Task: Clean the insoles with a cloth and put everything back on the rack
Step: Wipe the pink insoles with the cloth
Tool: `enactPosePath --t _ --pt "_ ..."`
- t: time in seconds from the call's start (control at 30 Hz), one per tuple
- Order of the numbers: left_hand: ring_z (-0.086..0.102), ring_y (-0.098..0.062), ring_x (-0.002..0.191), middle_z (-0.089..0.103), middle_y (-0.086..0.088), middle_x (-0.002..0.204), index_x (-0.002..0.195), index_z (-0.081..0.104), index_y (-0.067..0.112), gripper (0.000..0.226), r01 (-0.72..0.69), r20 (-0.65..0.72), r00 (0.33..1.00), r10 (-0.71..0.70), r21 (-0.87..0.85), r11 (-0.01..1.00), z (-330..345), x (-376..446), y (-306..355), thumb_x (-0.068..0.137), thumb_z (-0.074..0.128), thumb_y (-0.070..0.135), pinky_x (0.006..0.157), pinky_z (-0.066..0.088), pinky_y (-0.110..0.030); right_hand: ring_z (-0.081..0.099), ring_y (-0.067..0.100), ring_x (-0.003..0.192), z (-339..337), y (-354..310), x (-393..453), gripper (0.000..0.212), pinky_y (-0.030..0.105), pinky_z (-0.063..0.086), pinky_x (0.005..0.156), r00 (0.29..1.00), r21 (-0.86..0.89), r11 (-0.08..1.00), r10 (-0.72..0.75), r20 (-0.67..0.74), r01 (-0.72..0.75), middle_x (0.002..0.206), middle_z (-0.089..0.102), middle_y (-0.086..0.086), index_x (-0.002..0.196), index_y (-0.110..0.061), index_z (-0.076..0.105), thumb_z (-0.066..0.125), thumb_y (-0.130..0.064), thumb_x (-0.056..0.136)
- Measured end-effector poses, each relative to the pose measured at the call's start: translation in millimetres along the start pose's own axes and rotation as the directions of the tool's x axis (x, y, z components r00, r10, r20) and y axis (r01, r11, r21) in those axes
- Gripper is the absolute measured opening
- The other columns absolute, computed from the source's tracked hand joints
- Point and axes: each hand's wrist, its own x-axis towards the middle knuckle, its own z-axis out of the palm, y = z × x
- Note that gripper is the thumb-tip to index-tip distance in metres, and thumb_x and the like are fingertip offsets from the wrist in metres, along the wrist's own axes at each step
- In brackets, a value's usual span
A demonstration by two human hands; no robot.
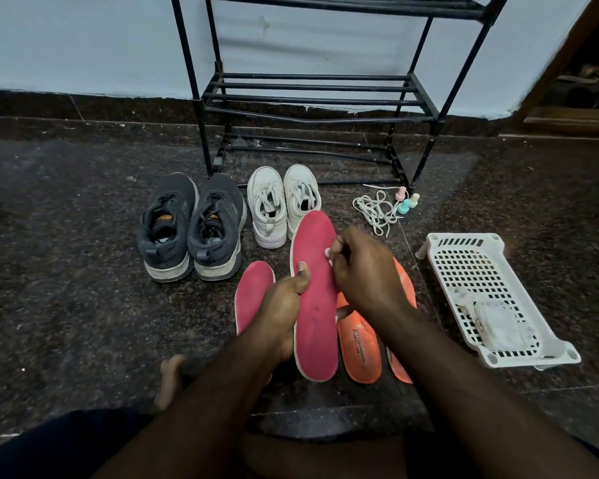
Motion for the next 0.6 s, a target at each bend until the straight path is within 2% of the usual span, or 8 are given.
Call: enactPosePath --t 0.07,0.17,0.23,0.33,0.4,0.47,0.53,0.6 --pt "0.074 -0.027 0.071 0.074 -0.017 0.086 0.11 0.065 0.001 0.044 -0.016 -0.011 1.0 0.016 -0.011 1.0 0 1 0 0.105 0.042 0.038 0.059 0.061 -0.04 0.059 0.013 0.073 4 -6 -8 0.018 0.034 0.048 0.066 0.997 0.018 1.0 0.004 0.076 -0.006 0.076 0.063 -0.006 0.077 -0.017 0.058 0.057 0.001 0.079" --pt "0.074 -0.029 0.089 0.074 -0.019 0.095 0.107 0.066 0.005 0.044 0.013 0.007 1.0 -0.013 -0.058 0.998 -2 3 1 0.104 0.042 0.042 0.086 0.057 -0.044 0.058 0.017 0.073 11 -15 -18 0.016 0.038 0.046 0.069 0.987 0.025 0.997 -0.079 0.141 0.076 0.074 0.064 -0.004 0.075 -0.016 0.058 0.058 -0.001 0.08" --pt "0.073 -0.029 0.088 0.074 -0.018 0.1 0.112 0.066 0.006 0.045 0.041 0.046 0.998 -0.038 -0.077 0.996 -1 0 2 0.105 0.039 0.042 0.08 0.058 -0.045 0.058 0.017 0.074 7 -9 -8 0.02 0.039 0.046 0.071 0.996 0.012 0.998 -0.066 0.068 0.065 0.075 0.063 -0.003 0.074 -0.018 0.056 0.057 0.002 0.078" --pt "0.072 -0.031 0.097 0.073 -0.017 0.112 0.129 0.06 0.004 0.051 0.026 0.074 0.997 -0.021 -0.079 0.997 -1 0 5 0.103 0.041 0.043 0.07 0.061 -0.046 0.06 0.01 0.07 -4 -4 1 0.02 0.032 0.05 0.065 0.996 0.1 0.991 0.081 0.036 -0.084 0.077 0.064 -0.006 0.077 -0.02 0.057 0.058 0.0 0.083" --pt "0.069 -0.034 0.107 0.069 -0.02 0.121 0.135 0.055 0.002 0.053 0.008 0.058 0.998 -0.001 -0.11 0.994 -2 2 6 0.103 0.045 0.042 0.074 0.06 -0.049 0.062 0.01 0.075 -9 -7 2 0.02 0.028 0.051 0.062 0.993 0.191 0.975 0.109 0.045 -0.116 0.083 0.064 -0.005 0.081 -0.023 0.056 0.058 -0.003 0.086" --pt "0.062 -0.039 0.12 0.063 -0.023 0.131 0.139 0.051 0.001 0.054 0.013 0.062 0.998 -0.004 -0.141 0.99 -6 6 7 0.102 0.049 0.04 0.084 0.057 -0.056 0.059 0.009 0.083 -14 -7 4 0.023 0.024 0.048 0.067 0.995 0.199 0.975 0.09 0.039 -0.096 0.089 0.062 -0.006 0.086 -0.024 0.056 0.059 -0.002 0.084" --pt "0.061 -0.039 0.122 0.061 -0.022 0.135 0.142 0.049 0.004 0.053 0.021 0.072 0.997 -0.01 -0.157 0.987 -8 7 7 0.102 0.051 0.037 0.09 0.054 -0.059 0.057 0.007 0.084 -17 -4 5 0.023 0.022 0.047 0.071 0.997 0.152 0.986 0.069 0.027 -0.072 0.092 0.06 -0.008 0.09 -0.024 0.061 0.066 -0.003 0.081" --pt "0.065 -0.035 0.116 0.064 -0.019 0.131 0.142 0.05 0.006 0.051 0.036 0.099 0.995 -0.019 -0.172 0.984 -8 7 8 0.102 0.048 0.038 0.088 0.055 -0.056 0.058 0.008 0.085 -16 -2 3 0.016 0.023 0.048 0.075 1.0 0.065 0.998 0.002 0.018 -0.004 0.092 0.059 -0.006 0.09 -0.02 0.067 0.072 -0.008 0.08"
